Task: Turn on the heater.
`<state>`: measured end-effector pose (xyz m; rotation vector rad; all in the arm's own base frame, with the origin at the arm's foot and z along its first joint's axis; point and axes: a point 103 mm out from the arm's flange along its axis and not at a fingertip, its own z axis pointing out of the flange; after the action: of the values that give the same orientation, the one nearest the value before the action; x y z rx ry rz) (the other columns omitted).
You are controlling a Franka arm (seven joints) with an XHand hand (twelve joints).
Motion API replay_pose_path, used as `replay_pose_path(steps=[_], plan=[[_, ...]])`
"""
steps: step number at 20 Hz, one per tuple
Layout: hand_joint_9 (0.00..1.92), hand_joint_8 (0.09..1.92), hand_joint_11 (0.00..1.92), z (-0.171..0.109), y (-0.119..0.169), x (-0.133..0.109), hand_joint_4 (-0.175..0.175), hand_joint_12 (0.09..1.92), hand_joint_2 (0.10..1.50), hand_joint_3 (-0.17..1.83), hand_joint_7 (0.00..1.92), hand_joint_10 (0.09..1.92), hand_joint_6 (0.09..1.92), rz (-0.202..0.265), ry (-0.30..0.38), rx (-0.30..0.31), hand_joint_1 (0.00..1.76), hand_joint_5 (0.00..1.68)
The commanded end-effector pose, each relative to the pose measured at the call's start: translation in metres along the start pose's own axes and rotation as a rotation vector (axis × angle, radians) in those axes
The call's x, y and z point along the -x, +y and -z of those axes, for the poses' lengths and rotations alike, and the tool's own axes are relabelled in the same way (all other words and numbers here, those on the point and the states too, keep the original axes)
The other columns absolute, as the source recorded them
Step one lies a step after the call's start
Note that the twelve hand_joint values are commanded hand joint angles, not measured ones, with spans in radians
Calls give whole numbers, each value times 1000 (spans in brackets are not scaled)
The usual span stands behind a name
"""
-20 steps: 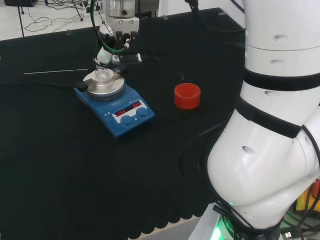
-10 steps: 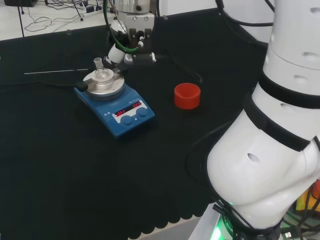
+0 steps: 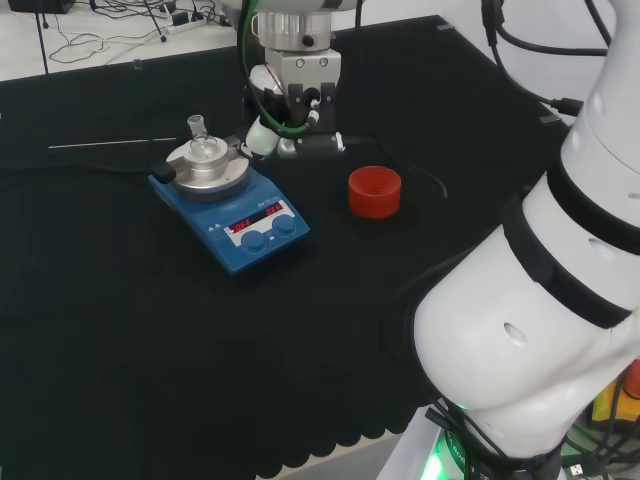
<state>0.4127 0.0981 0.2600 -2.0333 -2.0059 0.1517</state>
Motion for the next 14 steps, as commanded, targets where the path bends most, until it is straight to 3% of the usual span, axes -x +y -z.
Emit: replay_pose_path(steps=[1,6,10,12,14], plan=[[1087,820,541,-21,-36,-9,-35,1287,588,773,907,642,643,-23,-32,-26,1042,485],[1294,930,861,-35,-56,22,-61,1127,597,767,1127,719,622,-29,-85,-79,1076,474],[1411,1118,1229,-41,-64,31,-95,903,619,740,1257,926,609,-45,-108,-107,1126,474],[1445,1199,1320,-44,-67,30,-102,854,635,734,1310,1048,616,-49,-113,-111,1150,483],[1484,1302,1291,-47,-69,27,-104,848,665,750,1371,1179,657,-47,-128,-115,1220,505]])
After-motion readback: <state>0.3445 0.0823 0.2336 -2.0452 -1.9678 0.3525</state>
